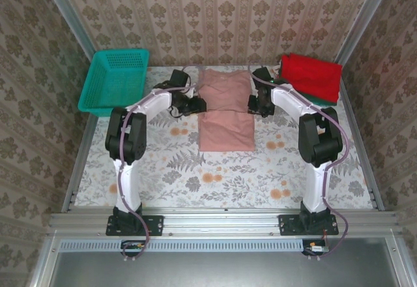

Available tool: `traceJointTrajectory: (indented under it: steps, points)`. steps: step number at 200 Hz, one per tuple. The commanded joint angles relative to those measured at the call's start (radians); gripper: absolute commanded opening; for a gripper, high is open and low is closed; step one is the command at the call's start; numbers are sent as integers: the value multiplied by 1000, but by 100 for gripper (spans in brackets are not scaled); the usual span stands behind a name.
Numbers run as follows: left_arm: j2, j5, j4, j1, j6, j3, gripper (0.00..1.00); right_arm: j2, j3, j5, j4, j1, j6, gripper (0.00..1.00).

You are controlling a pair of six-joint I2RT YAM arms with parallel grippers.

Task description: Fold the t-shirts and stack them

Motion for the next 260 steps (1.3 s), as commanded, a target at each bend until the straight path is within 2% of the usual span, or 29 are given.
traceJointTrajectory:
  steps: [1,9,21,33,57,70,81,113,135,148,160,192,213,229,260]
  points:
    - [-26,14,-58,21,36,7,47,-39,36,44,-72,0,-17,46]
    - [-46,14,-59,27,37,-3,47,-60,29,59,-75,-1,-19,47]
    - [-90,9,-49,31,46,-33,47,-107,-1,72,-67,6,-12,43]
    - [-142,-28,-43,15,56,-73,47,-166,-85,50,7,27,0,42]
    - [-185,-62,10,-67,85,-145,52,-197,-251,-47,177,86,56,41]
    - [-149,-58,4,-114,78,-132,47,-174,-283,-53,202,122,79,39]
    - [-135,-30,25,-139,75,-155,46,-148,-303,-40,217,152,101,39]
    - [-229,35,294,-159,-43,-465,45,-179,-465,-9,298,212,157,37]
    - [-300,-8,316,-191,-48,-618,46,-240,-579,30,327,237,175,39]
    - [-337,6,384,-191,-66,-724,46,-264,-629,48,326,243,186,40]
    - [-354,14,401,-187,-75,-783,45,-290,-667,48,329,248,189,45]
    - [-420,17,431,-194,-89,-899,44,-449,-705,127,272,298,203,53]
    - [-487,1,426,-201,-104,-961,44,-543,-724,150,294,367,224,54]
    - [-534,-18,420,-203,-120,-993,45,-530,-727,134,345,412,228,52]
    - [-572,-25,397,-219,-138,-999,46,-422,-714,102,363,425,236,48]
